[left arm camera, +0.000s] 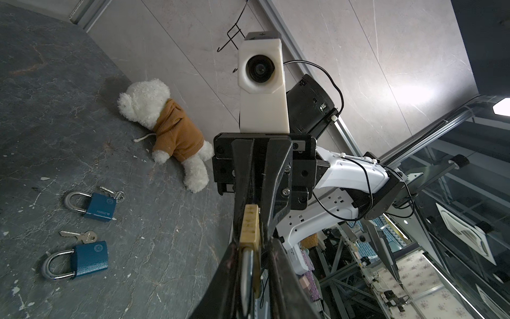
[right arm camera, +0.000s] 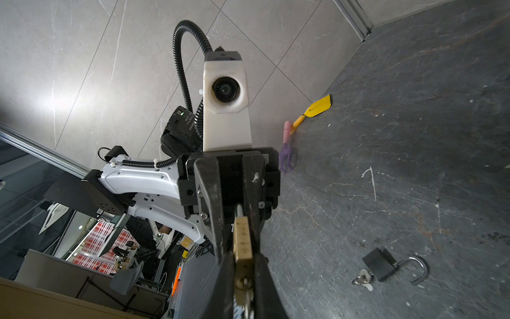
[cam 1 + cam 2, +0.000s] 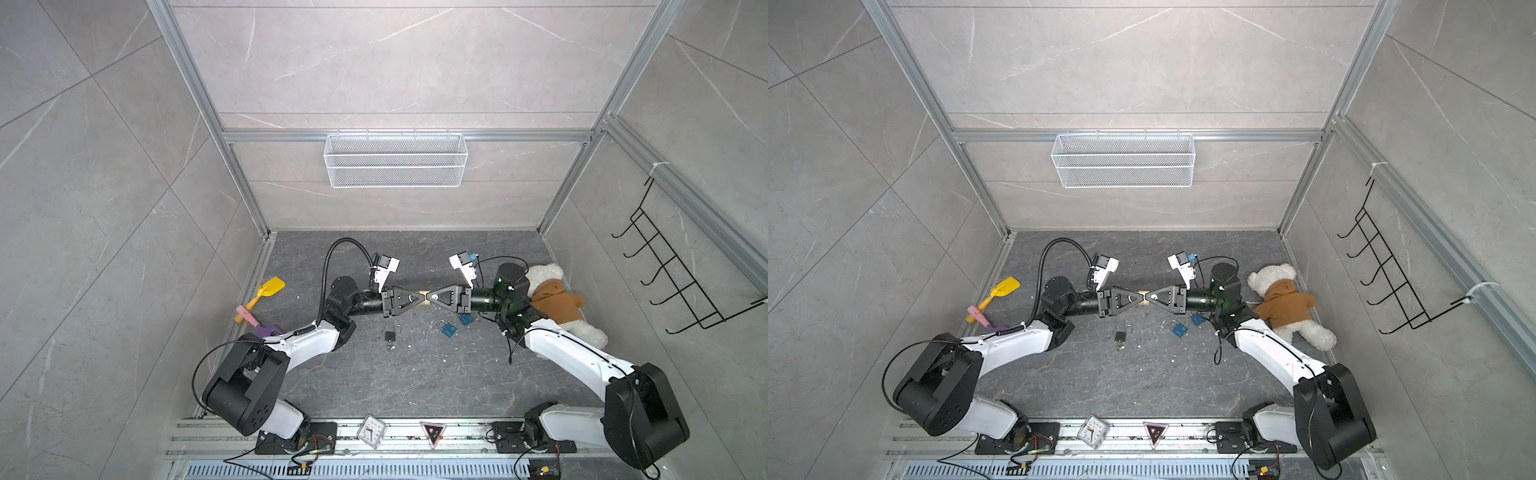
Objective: Lock with the key
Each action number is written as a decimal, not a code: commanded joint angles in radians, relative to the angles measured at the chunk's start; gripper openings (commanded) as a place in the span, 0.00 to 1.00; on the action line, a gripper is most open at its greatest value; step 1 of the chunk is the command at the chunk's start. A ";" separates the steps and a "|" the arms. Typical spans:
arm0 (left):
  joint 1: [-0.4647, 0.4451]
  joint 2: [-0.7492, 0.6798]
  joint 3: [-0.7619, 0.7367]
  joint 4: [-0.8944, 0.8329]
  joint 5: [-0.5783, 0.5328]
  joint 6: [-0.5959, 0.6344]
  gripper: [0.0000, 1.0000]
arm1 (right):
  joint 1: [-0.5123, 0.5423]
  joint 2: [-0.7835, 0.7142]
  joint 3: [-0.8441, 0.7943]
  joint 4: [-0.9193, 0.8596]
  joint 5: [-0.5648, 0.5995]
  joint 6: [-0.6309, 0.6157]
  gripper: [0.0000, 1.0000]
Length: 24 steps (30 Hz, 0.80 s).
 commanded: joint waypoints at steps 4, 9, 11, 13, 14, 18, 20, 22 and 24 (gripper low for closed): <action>-0.017 0.022 0.055 0.048 0.027 -0.006 0.19 | 0.005 0.010 0.027 -0.013 -0.011 -0.028 0.00; -0.020 0.029 0.061 0.046 0.031 -0.006 0.01 | 0.003 0.008 0.028 -0.028 -0.007 -0.038 0.00; -0.020 0.031 0.063 0.025 0.030 0.000 0.00 | 0.005 0.007 0.029 -0.032 -0.005 -0.038 0.00; -0.020 0.022 0.065 -0.039 0.002 0.027 0.00 | 0.003 0.000 0.032 -0.049 0.008 -0.041 0.01; -0.020 0.006 0.052 -0.084 -0.039 0.067 0.00 | -0.002 -0.009 0.035 -0.074 0.021 -0.054 0.10; -0.013 -0.072 -0.045 -0.086 -0.156 0.195 0.00 | -0.025 -0.035 0.044 -0.165 0.059 -0.109 0.35; 0.015 -0.087 -0.045 -0.072 -0.101 0.170 0.00 | -0.041 -0.042 0.041 -0.172 0.055 -0.109 0.41; 0.033 -0.076 -0.061 0.033 -0.054 0.115 0.00 | -0.052 -0.051 0.038 -0.183 0.055 -0.113 0.41; 0.042 -0.063 -0.070 0.102 -0.037 0.084 0.00 | -0.060 -0.060 0.039 -0.188 0.053 -0.115 0.42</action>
